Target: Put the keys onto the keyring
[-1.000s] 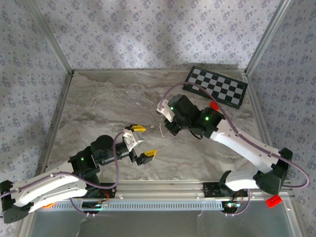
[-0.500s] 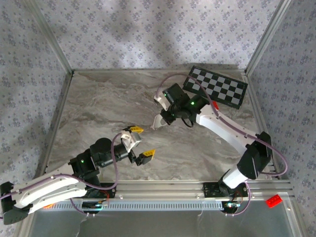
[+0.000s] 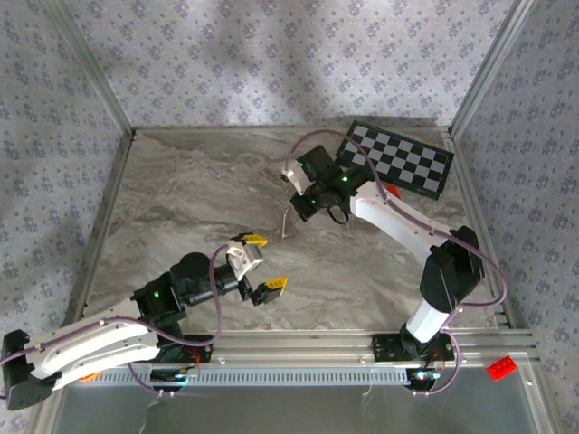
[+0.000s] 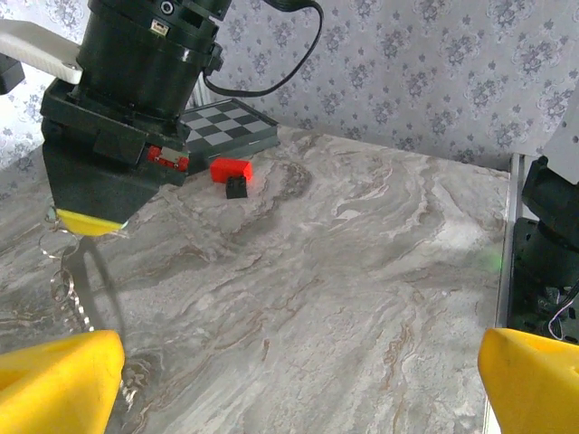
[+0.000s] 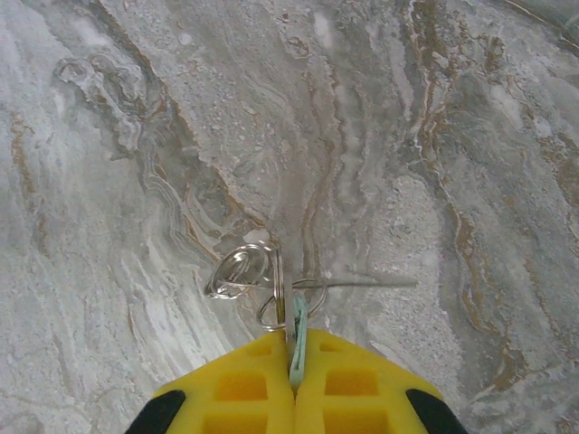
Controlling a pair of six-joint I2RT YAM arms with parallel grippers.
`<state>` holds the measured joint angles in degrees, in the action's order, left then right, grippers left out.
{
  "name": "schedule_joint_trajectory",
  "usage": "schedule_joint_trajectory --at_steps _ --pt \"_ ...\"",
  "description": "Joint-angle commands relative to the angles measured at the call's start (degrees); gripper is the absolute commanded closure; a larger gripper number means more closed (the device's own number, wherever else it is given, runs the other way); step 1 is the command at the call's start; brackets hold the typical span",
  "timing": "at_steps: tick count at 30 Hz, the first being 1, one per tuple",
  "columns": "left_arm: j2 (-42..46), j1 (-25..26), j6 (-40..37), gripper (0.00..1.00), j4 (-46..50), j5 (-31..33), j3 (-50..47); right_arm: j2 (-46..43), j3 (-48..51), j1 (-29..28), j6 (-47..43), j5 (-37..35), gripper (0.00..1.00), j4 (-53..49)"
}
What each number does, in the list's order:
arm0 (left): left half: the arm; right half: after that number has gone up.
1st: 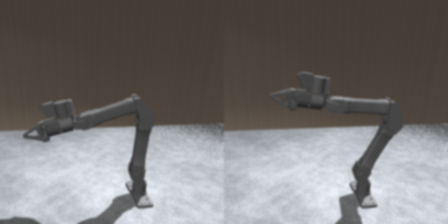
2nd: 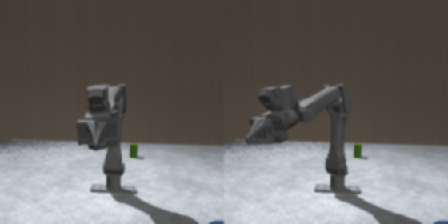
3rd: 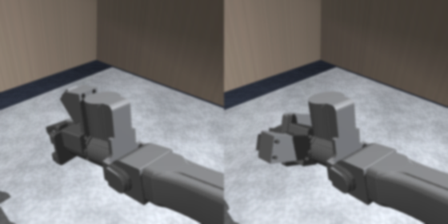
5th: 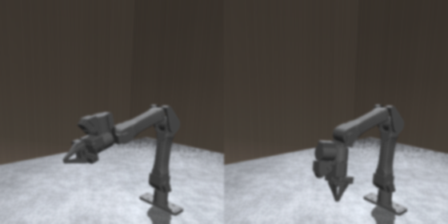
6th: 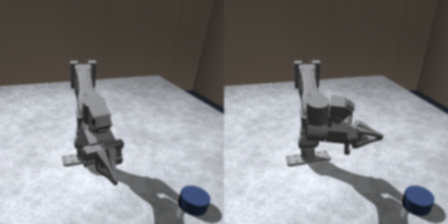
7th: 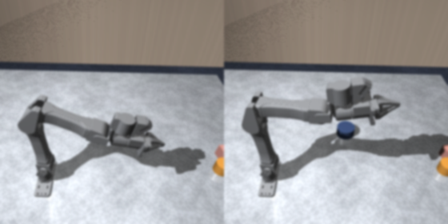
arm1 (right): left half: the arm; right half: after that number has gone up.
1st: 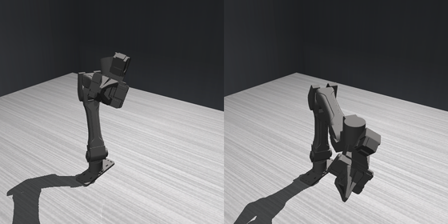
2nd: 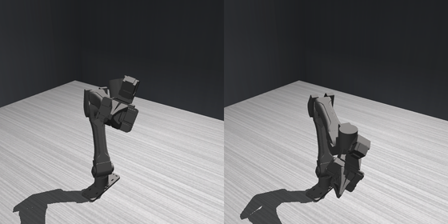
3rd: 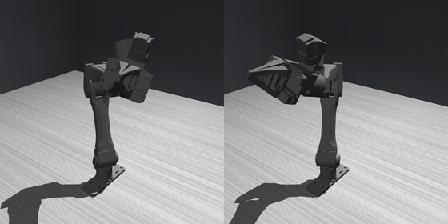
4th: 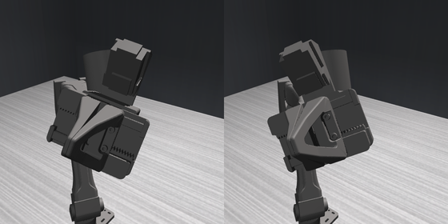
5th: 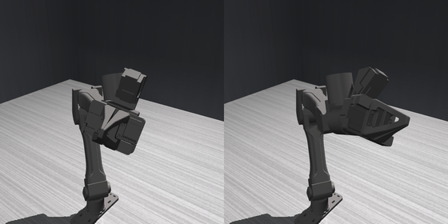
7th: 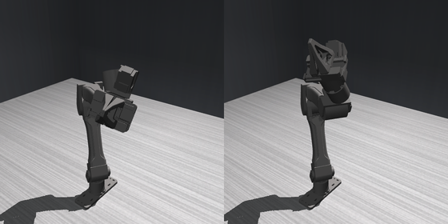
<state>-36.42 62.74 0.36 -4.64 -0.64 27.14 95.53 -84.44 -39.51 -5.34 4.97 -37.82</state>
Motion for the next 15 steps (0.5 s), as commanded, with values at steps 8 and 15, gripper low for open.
schedule_joint_trajectory --at_steps 8,15 --pt "0.47 -0.35 0.43 0.0 -3.43 -1.32 0.14 -4.34 6.66 -0.35 1.89 1.6 1.0 -0.25" --pt "0.87 -0.33 0.34 0.0 -3.86 -1.29 -0.24 -6.43 10.81 -1.25 4.21 1.32 1.0 0.77"
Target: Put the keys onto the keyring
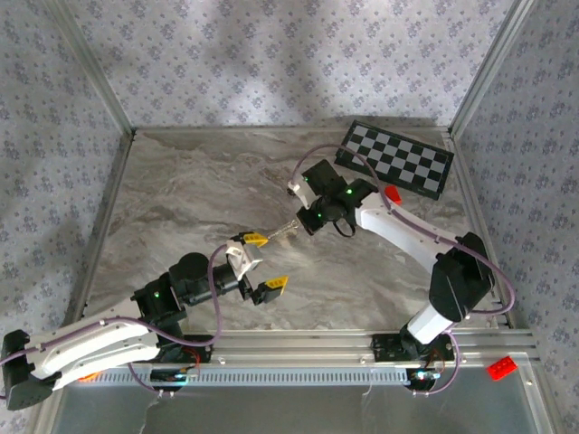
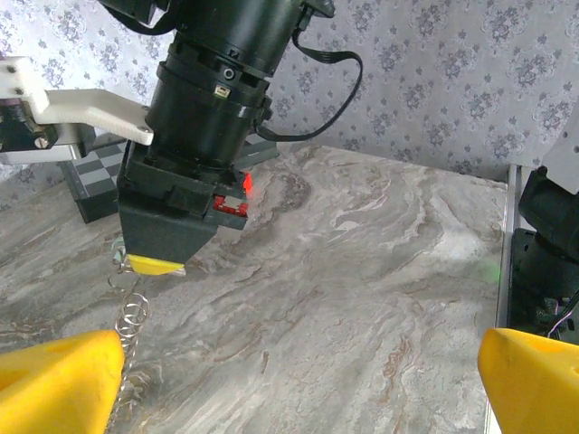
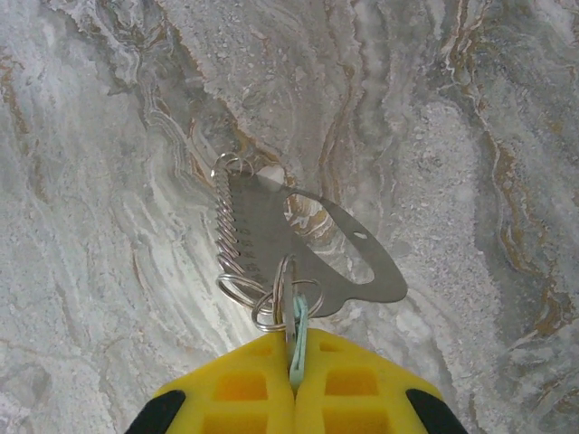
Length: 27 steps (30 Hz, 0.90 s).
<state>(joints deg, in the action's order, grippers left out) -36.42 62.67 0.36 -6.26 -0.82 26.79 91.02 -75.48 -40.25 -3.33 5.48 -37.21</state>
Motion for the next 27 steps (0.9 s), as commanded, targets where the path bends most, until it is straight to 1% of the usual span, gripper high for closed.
schedule_joint_trajectory --at_steps 1,8,18,21,27 --pt "0.74 -0.27 0.34 0.0 -2.32 -1.11 0.11 -2.11 2.7 -0.69 2.79 1.21 1.0 0.86" --pt "0.37 -0.3 0.93 0.0 -4.05 -1.02 -0.42 -3.28 9.08 -2.73 7.07 2.94 1.0 4.98" --pt "1.04 -0.29 1.41 0.0 -2.68 -0.37 -0.59 -3.93 15.61 -4.6 12.04 4.15 1.0 8.41" --pt "1.27 -0.28 1.57 0.0 -2.44 0.51 -0.77 -3.36 17.69 -5.09 13.33 6.27 1.0 10.43" --pt "1.32 -0.27 2.17 0.0 -2.01 1.65 -0.55 -1.99 21.2 -6.71 15.37 5.81 1.0 12.18"
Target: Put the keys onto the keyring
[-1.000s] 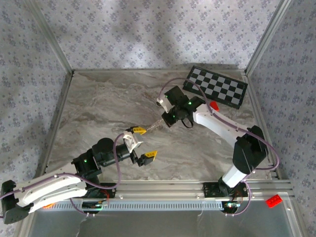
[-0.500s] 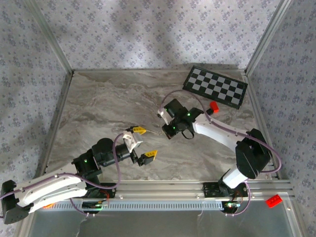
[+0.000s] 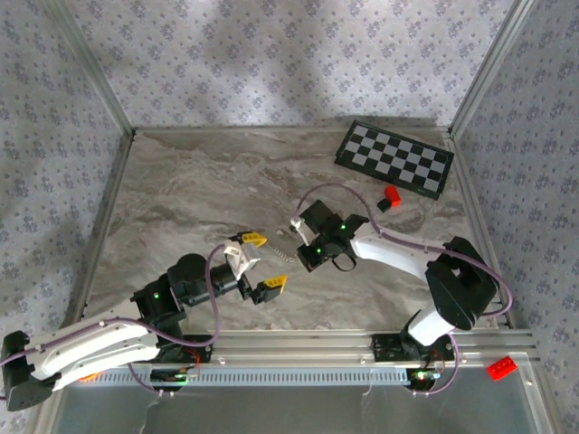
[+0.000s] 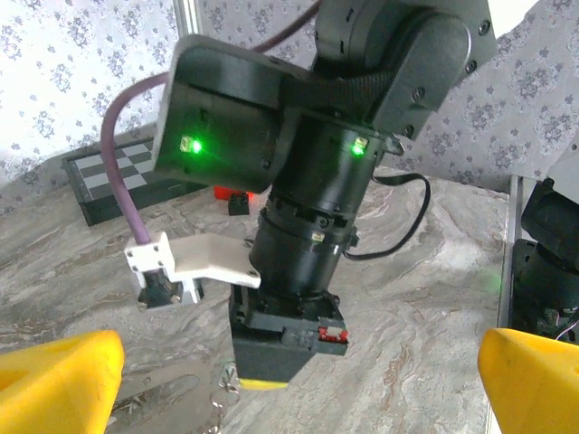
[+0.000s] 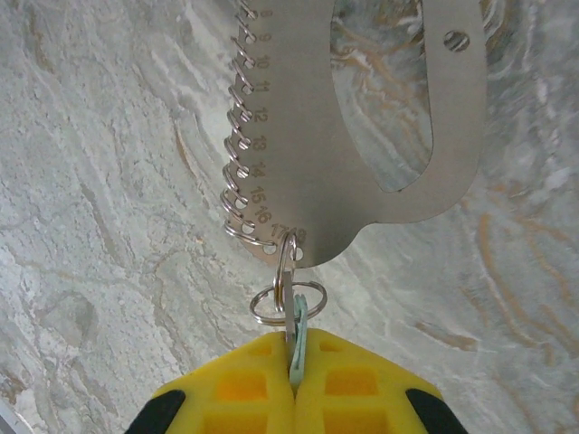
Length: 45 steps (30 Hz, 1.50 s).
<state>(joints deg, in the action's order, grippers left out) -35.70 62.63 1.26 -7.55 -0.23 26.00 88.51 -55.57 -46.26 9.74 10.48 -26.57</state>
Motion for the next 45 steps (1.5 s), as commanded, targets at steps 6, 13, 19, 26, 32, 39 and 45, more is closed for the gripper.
schedule_joint_trajectory --at_steps 6,13,19,26,32,39,45 --pt "0.64 -0.32 1.39 0.0 -0.26 1.28 0.1 -0.44 6.13 -2.27 5.92 0.64 1.0 4.74" --pt "1.24 -0.32 1.02 0.0 1.17 1.72 0.24 -0.85 8.04 -2.93 6.43 -0.02 1.0 4.29" --pt "1.74 -0.4 0.95 0.0 1.07 2.35 -0.5 -0.72 9.38 -2.99 6.6 0.22 1.0 3.8" --pt "1.25 -0.67 0.64 0.0 0.97 2.32 -0.51 -1.05 11.11 -3.42 7.83 0.07 0.98 4.39" --pt "1.07 -0.76 1.08 0.0 0.78 2.1 -0.46 -1.14 11.64 -3.74 7.95 0.56 0.95 3.99" --pt "1.41 -0.97 0.29 0.0 1.72 2.4 -0.4 -2.3 11.32 -3.75 7.6 -0.46 0.87 1.85" --pt "1.07 -1.37 -1.26 0.0 2.59 3.23 0.34 -3.87 11.08 -3.76 7.65 -1.23 0.77 0.76"
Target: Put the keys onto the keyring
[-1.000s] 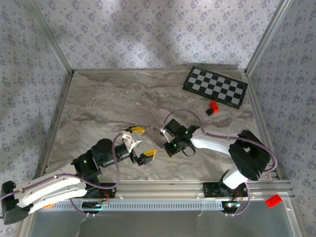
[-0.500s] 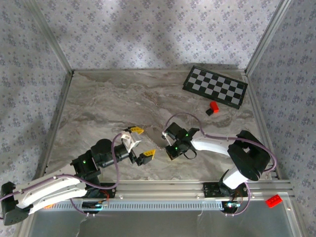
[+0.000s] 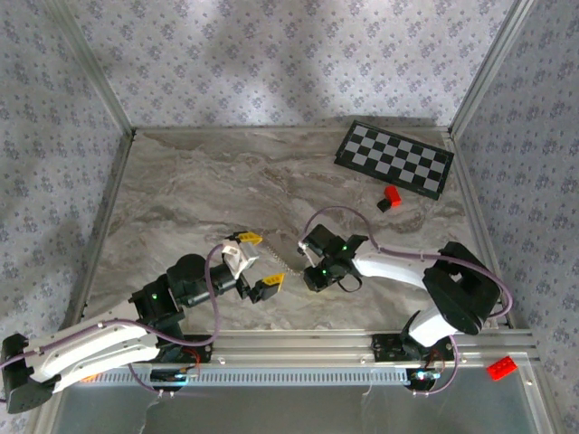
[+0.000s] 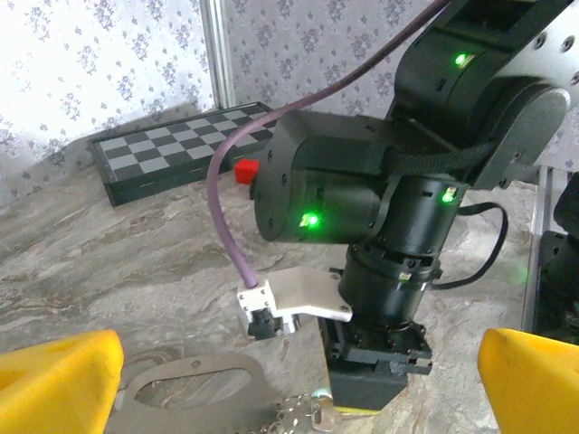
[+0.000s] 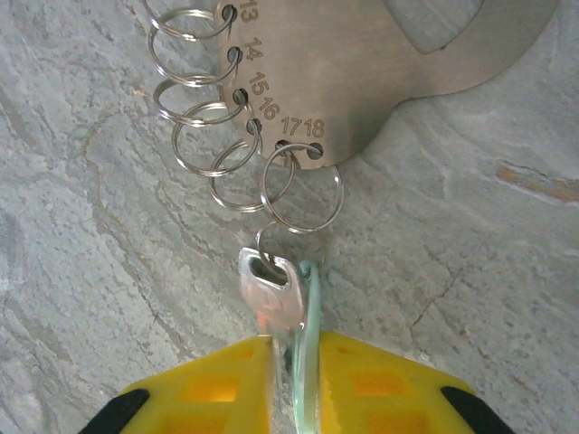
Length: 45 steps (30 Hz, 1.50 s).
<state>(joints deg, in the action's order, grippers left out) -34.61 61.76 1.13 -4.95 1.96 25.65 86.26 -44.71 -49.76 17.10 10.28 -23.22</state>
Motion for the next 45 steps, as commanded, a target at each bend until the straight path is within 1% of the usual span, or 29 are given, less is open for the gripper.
schedule_joint_trajectory --at_steps 1,2,4,7,10,15,17,20,25,26,28,32,35,38,40,42,43,45 --pt "-0.31 -0.58 -1.02 0.0 -0.27 1.03 0.64 -1.93 0.08 -0.28 0.37 -1.3 0.73 -2.98" --pt "-0.58 -0.54 -0.83 0.0 -0.51 0.98 0.63 -2.3 -0.17 -0.26 0.34 -1.78 0.68 -3.52" --pt "-1.19 -0.67 -0.58 0.0 -0.84 1.24 0.65 -3.39 -0.29 -0.31 0.22 -2.52 0.62 -4.59" --pt "-1.86 -0.67 -0.02 0.0 -0.59 3.07 0.97 -6.4 -0.2 -0.59 -0.33 -3.11 0.59 -4.56" --pt "-2.53 -0.89 1.6 0.0 0.29 8.81 1.44 -11.17 0.78 -1.77 -2.07 -5.72 0.56 -3.22" --pt "-3.39 -2.48 4.77 0.0 4.33 16.41 3.37 -21.51 3.27 -1.95 -4.3 -11.67 0.43 -1.14" --pt "-3.71 -3.88 7.26 0.0 8.07 20.1 5.02 -25.86 4.14 -1.54 -4.74 -13.29 0.36 -1.32" --pt "-3.89 -6.83 11.09 0.0 12.68 23.37 6.4 -32.38 5.73 -0.96 -5.65 -17.62 0.25 -0.89" --pt "-4.1 -12.98 15.97 0.0 17.48 24.32 6.96 -42.4 10.93 1.2 -6.69 -24.11 0.11 2.28" --pt "-4.38 -14.56 16.25 0.0 17.91 24.32 6.92 -43.88 11.42 2.26 -6.41 -25.81 0.0 2.49" --pt "-5.75 -17.46 15.98 0.0 18.07 24.31 6.84 -46.66 12.48 4.54 -6.47 -27.3 0.0 3.07" --pt "-10.38 -22.72 12.49 0.0 16.63 24.73 7.21 -49.92 13.24 9.41 -8.15 -29.02 0.0 3.6" --pt "-13.12 -24.41 10.15 0.0 11.11 25.23 5.0 -50.9 13.04 13.34 -8.65 -31.07 0.0 3.74" --pt "-15.1 -25.81 9.49 0.0 6.07 27.55 2.54 -51.58 13.72 17.67 -8.62 -33.13 0.0 5.16" --pt "-16.28 -25.97 5.91 0.0 1.74 28.72 0.96 -51.8 14.49 20.27 -8.83 -34.15 0.0 6.58" --pt "-17.59 -26.07 2.13 0.0 -0.31 31.38 1.02 -51.98 15.4 22.36 -9.64 -34.88 0.0 8.31" --pt "-18.42 -26.18 0.54 0.0 -0.7 33.84 1.5 -52.07 15.97 23.38 -10.12 -35.49 0.0 9.35" --pt "-19.43 -27.2 -1.31 0.0 -1.22 36.33 2.26 -52.12 17.41 24.76 -10.8 -37.53 0.0 11.84"
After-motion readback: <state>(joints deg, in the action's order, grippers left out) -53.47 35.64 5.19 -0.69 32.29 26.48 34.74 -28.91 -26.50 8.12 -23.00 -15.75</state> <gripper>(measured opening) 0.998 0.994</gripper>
